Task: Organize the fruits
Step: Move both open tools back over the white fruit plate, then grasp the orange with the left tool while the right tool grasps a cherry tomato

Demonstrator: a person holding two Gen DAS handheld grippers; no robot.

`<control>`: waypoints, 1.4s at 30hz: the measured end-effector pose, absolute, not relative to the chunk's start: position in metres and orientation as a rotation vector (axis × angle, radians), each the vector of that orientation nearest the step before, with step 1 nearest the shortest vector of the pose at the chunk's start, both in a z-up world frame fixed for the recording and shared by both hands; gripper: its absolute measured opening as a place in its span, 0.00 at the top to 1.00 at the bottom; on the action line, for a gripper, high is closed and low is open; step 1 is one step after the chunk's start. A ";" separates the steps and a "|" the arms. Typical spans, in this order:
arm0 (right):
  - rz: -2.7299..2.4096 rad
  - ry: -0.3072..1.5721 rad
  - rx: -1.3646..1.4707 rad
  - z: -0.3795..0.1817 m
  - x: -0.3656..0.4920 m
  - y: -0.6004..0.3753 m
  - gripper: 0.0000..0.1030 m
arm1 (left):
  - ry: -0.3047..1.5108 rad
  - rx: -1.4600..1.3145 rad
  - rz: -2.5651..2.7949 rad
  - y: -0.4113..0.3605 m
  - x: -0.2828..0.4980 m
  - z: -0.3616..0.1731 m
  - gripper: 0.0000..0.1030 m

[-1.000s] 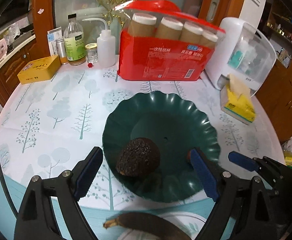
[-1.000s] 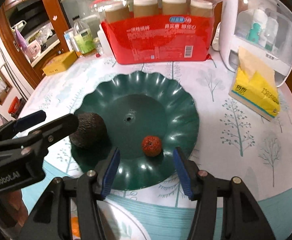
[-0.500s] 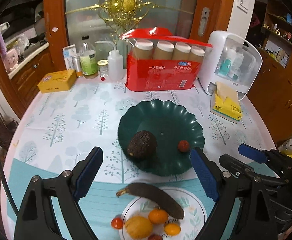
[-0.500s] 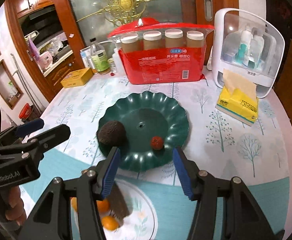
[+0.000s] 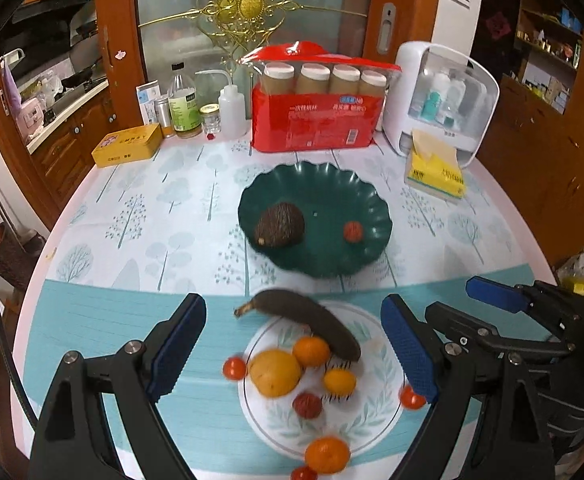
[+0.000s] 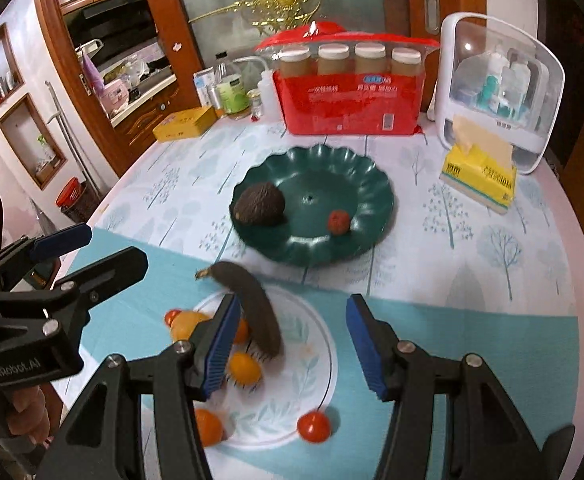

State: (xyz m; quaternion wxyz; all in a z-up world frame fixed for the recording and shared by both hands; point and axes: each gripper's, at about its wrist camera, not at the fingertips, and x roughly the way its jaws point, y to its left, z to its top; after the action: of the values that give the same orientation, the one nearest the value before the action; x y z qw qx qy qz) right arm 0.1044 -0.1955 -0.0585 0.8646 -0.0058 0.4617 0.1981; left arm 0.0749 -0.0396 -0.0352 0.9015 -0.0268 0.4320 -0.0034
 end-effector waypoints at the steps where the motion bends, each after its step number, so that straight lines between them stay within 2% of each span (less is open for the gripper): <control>1: 0.414 0.970 -0.014 -0.060 0.100 -0.195 0.46 | 0.896 -0.053 -0.005 -0.040 0.071 -0.037 0.14; 9: 0.388 0.990 -0.033 -0.079 0.075 -0.197 0.46 | 0.943 -0.037 0.015 -0.035 0.044 -0.061 0.14; 17: 0.330 1.077 -0.033 -0.122 0.061 -0.211 0.46 | 1.052 -0.090 -0.004 -0.027 0.026 -0.111 0.14; 28: 0.279 1.166 -0.021 -0.169 0.055 -0.225 0.46 | 1.198 -0.086 -0.089 -0.053 0.019 -0.168 0.14; 39: 0.311 1.170 -0.024 -0.179 0.055 -0.220 0.46 | 1.251 -0.076 -0.110 -0.066 0.016 -0.188 0.14; 42: 0.330 1.174 -0.034 -0.181 0.054 -0.215 0.46 | 1.257 -0.082 -0.106 -0.067 0.016 -0.191 0.18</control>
State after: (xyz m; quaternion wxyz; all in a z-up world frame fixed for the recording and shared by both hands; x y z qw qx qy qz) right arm 0.0537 -0.2149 -0.1812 0.8197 -0.0159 0.5512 0.1550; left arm 0.0160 -0.0671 -0.1908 0.8070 -0.0383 0.5873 -0.0495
